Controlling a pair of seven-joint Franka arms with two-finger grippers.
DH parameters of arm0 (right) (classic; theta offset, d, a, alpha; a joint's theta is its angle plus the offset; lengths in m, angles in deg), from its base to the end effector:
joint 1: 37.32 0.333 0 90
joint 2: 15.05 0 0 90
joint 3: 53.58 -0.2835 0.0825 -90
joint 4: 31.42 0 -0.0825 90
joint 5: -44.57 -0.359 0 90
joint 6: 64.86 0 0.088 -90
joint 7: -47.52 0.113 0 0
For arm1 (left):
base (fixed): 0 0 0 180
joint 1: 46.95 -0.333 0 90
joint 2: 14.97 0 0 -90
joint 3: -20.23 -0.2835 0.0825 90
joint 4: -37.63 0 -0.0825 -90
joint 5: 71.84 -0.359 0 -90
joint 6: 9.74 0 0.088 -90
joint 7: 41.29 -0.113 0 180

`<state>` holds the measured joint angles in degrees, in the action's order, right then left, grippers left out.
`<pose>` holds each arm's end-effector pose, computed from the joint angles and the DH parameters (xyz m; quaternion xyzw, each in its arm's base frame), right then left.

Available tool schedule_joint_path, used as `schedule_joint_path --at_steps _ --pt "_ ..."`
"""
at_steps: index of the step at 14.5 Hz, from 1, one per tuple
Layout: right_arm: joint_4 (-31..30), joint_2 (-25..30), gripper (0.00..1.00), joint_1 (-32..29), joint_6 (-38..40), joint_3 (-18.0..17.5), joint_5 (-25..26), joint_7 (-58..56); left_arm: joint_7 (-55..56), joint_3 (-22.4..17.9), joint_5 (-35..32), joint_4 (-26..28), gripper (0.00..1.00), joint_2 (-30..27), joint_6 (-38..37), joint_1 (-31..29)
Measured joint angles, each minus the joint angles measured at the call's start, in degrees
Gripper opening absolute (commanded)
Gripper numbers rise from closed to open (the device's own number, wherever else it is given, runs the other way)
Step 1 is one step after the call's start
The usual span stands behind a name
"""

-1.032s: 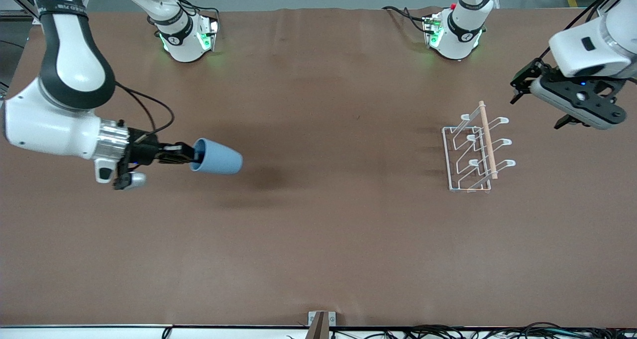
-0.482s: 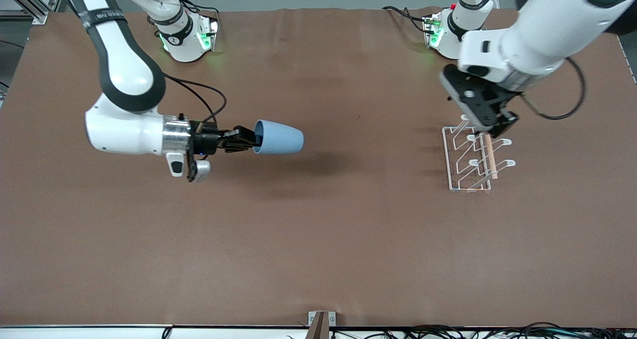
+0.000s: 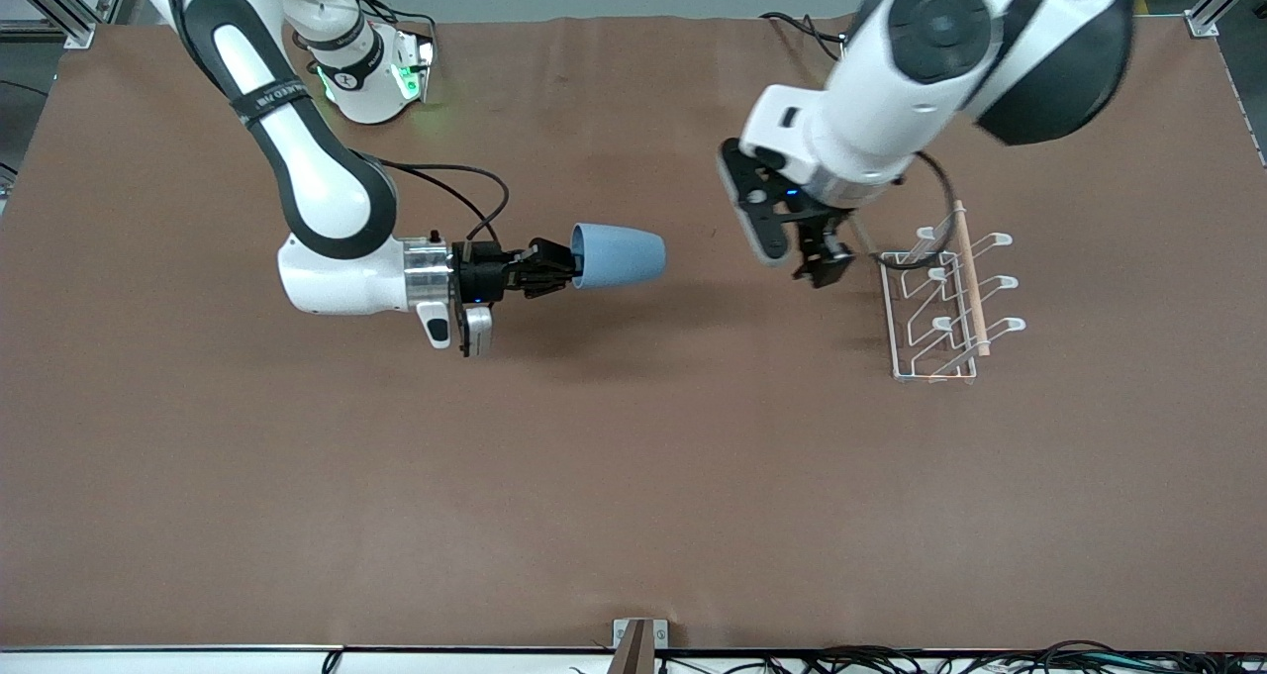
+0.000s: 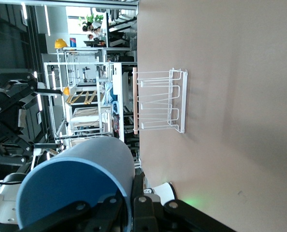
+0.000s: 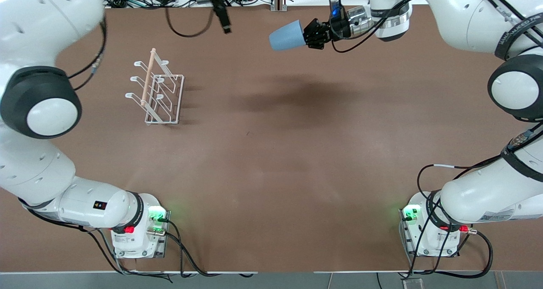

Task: Hang cup on cup holder
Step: 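Carry the cup toward the rack while the left gripper reaches toward it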

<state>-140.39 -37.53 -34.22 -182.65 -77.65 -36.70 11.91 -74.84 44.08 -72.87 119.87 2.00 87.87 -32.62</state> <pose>0.5163 0.3138 0.3225 -0.7917 -0.0560 0.0535 0.6060 0.4989 -0.3519 0.5019 0.8133 -0.5796 -0.0035 0.0501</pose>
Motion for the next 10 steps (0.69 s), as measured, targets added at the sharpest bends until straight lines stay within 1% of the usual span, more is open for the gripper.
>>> schedule_joint_path --at_steps 2,4,6,10 --pt "0.0 -0.6 0.0 0.6 -1.2 -0.2 -0.6 -0.8 1.7 0.1 -3.8 -0.7 1.0 2.8 1.7 4.2" --pt "0.0 -0.7 0.0 1.2 -3.1 -0.6 -1.7 -1.5 2.1 0.1 -5.3 -1.3 1.0 5.1 2.0 7.3" --pt "-0.2 -0.8 0.0 1.5 -3.7 -0.9 -2.0 -2.6 2.2 0.1 -5.5 -1.4 1.0 6.6 3.5 8.9" --pt "-0.5 -1.0 0.0 1.6 -3.8 -1.0 -2.1 -3.5 2.1 0.1 -5.5 -1.7 1.0 8.4 10.0 10.0"
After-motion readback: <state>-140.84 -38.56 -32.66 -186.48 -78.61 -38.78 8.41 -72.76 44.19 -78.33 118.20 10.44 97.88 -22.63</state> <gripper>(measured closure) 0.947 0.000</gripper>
